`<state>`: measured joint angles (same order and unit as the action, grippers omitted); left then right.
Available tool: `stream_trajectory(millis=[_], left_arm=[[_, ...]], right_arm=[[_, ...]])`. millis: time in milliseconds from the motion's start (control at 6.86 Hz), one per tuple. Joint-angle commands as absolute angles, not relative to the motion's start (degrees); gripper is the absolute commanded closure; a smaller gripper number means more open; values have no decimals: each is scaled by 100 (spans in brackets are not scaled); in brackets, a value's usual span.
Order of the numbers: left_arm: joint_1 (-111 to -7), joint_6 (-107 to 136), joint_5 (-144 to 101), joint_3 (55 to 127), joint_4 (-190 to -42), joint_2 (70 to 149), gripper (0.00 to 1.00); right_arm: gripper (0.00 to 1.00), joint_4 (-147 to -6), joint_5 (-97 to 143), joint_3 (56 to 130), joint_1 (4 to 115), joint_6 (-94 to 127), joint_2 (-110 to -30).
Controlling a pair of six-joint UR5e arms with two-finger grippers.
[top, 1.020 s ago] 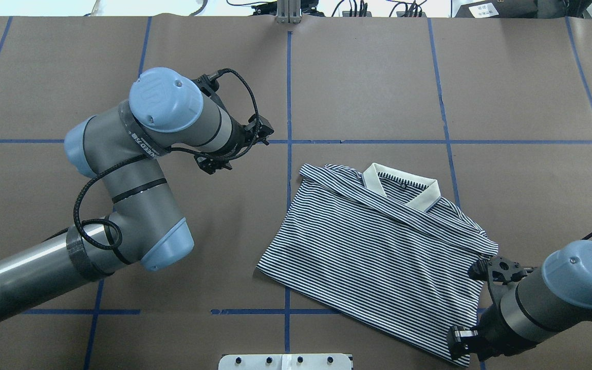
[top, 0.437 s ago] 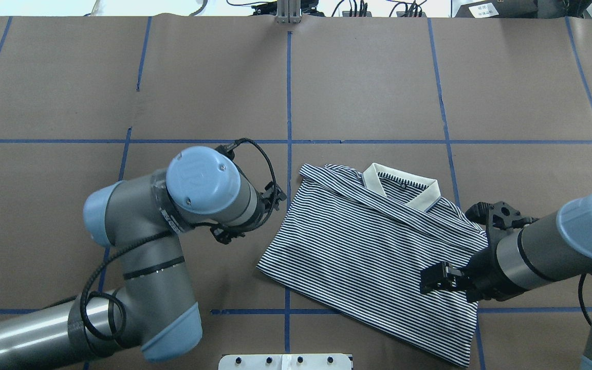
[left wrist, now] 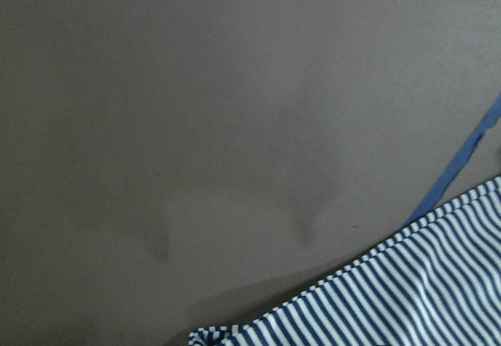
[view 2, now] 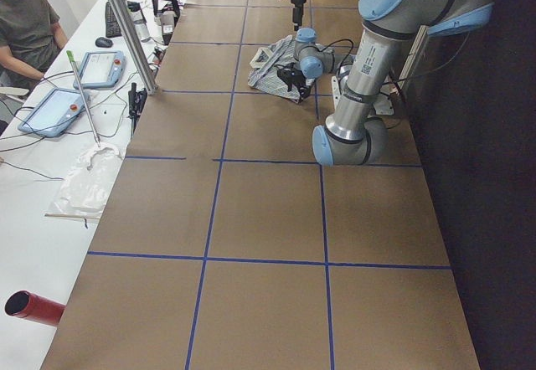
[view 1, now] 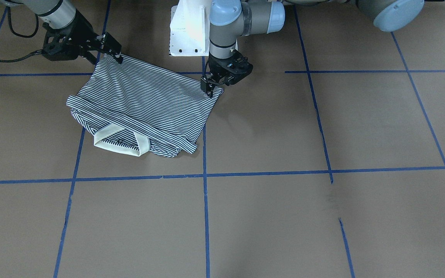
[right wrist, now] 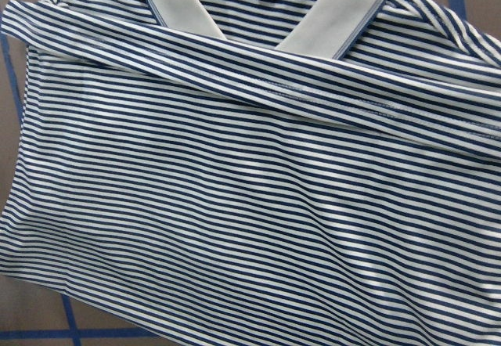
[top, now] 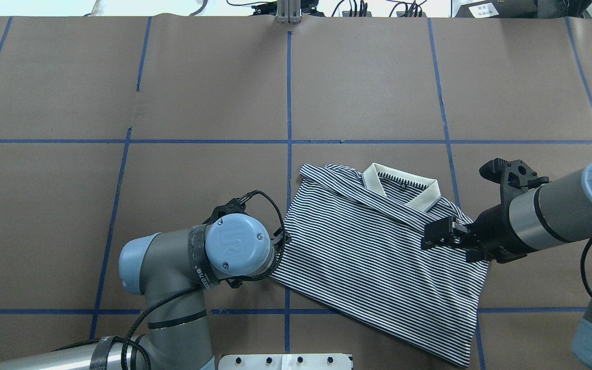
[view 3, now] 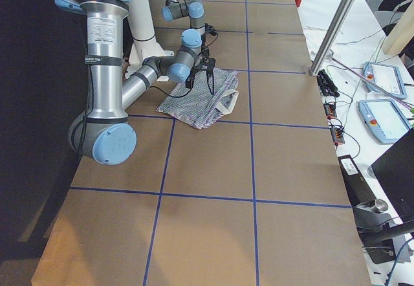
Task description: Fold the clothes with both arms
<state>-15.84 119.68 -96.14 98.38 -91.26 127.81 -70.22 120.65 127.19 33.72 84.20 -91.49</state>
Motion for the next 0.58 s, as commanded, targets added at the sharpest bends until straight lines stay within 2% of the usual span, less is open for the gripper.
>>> stream_trajectory(millis=[0, 146, 291, 437], left_arm=[[-1520, 12067, -9571, 9687, -9193, 12771, 20], [-1521, 12137, -9571, 9686, -9202, 12771, 42], [-1512, 12181, -9571, 9686, -9211, 12771, 83], [-1520, 12103, -9571, 9686, -9220, 12779, 100]], right_arm=[[0, -7022, 12067, 12709, 3436, 8420, -9141], [0, -7022, 12076, 12709, 3437, 8420, -9132], [0, -7022, 12076, 12709, 3437, 8420, -9141], [0, -7031, 12076, 12709, 3445, 8420, -9141]])
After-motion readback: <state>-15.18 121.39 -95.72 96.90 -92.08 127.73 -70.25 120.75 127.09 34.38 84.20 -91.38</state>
